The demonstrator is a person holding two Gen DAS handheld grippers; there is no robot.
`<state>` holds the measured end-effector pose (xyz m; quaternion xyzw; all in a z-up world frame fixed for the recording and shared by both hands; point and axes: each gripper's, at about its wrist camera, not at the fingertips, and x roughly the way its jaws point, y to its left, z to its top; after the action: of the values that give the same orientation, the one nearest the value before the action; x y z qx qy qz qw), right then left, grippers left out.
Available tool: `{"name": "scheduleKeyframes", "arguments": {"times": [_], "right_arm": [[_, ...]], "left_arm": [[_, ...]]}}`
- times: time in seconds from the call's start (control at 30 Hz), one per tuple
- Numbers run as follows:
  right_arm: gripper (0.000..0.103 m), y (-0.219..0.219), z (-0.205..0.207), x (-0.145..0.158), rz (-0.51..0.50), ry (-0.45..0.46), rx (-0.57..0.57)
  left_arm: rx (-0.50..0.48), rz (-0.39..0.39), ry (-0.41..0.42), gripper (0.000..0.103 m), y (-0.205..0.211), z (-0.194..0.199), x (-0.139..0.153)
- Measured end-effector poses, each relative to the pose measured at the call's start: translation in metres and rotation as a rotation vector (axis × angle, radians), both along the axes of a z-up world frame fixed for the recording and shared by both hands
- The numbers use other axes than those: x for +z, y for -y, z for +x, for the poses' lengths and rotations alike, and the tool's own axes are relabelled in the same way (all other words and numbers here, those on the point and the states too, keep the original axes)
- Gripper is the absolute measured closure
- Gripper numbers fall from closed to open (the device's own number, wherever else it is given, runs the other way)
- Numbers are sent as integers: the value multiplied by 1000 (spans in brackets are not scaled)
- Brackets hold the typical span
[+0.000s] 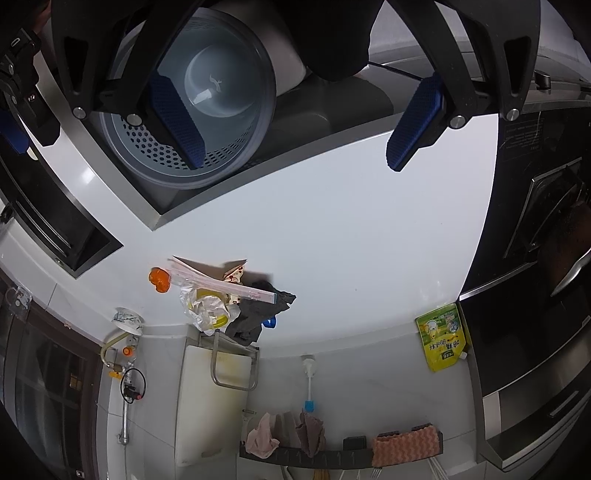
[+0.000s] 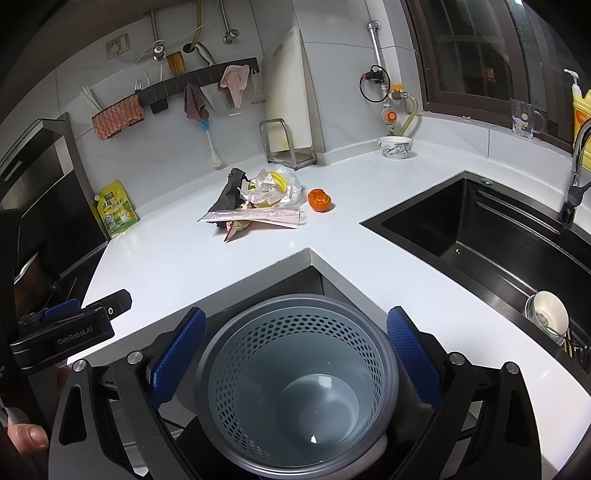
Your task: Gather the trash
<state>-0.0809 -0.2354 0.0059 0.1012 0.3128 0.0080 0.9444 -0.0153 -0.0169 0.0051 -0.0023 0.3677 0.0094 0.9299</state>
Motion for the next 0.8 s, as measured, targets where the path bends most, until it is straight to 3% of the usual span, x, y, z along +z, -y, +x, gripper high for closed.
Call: {"name": "scheduleKeyframes", "arguments": {"times": [0.4, 0.8], "right_arm": [[9, 12, 22, -21, 18, -32, 6], [9, 57, 106, -29, 38, -51, 37]], "left_arm": [[-16, 7, -29, 6, 3, 21, -16], [-36, 12, -3, 6, 28, 80, -19]]}}
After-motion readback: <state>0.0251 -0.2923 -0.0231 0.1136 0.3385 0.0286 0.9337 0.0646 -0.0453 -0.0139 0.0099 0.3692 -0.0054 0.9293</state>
